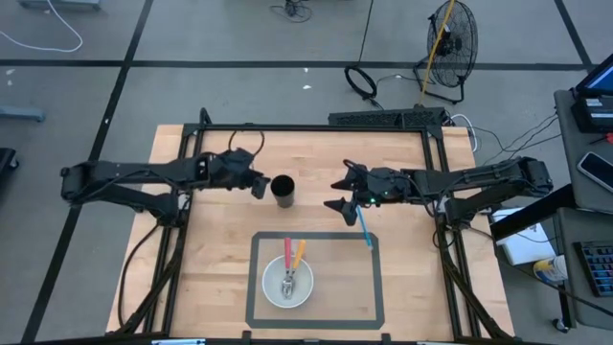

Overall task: Pick & Place Utensil
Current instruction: Put the black cup to the right of the white bowl on the mat

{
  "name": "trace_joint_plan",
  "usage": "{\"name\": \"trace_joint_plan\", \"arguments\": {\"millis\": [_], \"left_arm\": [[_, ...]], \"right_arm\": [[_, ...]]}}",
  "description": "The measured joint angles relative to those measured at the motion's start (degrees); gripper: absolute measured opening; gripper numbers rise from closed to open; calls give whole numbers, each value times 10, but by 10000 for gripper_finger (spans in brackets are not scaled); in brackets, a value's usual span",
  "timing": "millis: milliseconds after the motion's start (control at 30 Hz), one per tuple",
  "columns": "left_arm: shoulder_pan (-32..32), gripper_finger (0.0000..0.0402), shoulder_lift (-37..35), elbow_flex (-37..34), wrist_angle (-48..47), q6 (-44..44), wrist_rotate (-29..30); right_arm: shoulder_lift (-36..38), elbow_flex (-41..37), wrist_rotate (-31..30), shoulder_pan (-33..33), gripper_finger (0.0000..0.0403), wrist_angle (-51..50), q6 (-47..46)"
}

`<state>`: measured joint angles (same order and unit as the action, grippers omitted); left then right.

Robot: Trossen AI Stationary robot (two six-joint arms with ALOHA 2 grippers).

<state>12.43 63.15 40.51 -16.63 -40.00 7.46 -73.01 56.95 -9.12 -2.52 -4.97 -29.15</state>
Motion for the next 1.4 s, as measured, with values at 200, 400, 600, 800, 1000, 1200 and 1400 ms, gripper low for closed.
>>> {"name": "trace_joint_plan", "arguments": {"millis": [200,400,600,800,1000,1200,1400], "left_arm": [[17,188,51,0,33,11,-57],[18,188,70,0,35,16,-60],[18,168,70,0,34,20,-60],[18,95,70,0,35,24,-62],[18,31,70,0,37,31,-72],[18,9,70,0,50,41,-75],[18,7,70,0,64,42,-72]], "right_arm": [[0,0,-13,0,313,-1,2],[0,0,-14,0,313,-8,2],[0,0,-14,0,313,-13,3],[0,-12,-13,1,313,5,4],[0,-37,-13,1,313,9,-18],[0,-53,-13,1,313,9,-34],[0,-54,-13,-2,313,9,-33]]}}
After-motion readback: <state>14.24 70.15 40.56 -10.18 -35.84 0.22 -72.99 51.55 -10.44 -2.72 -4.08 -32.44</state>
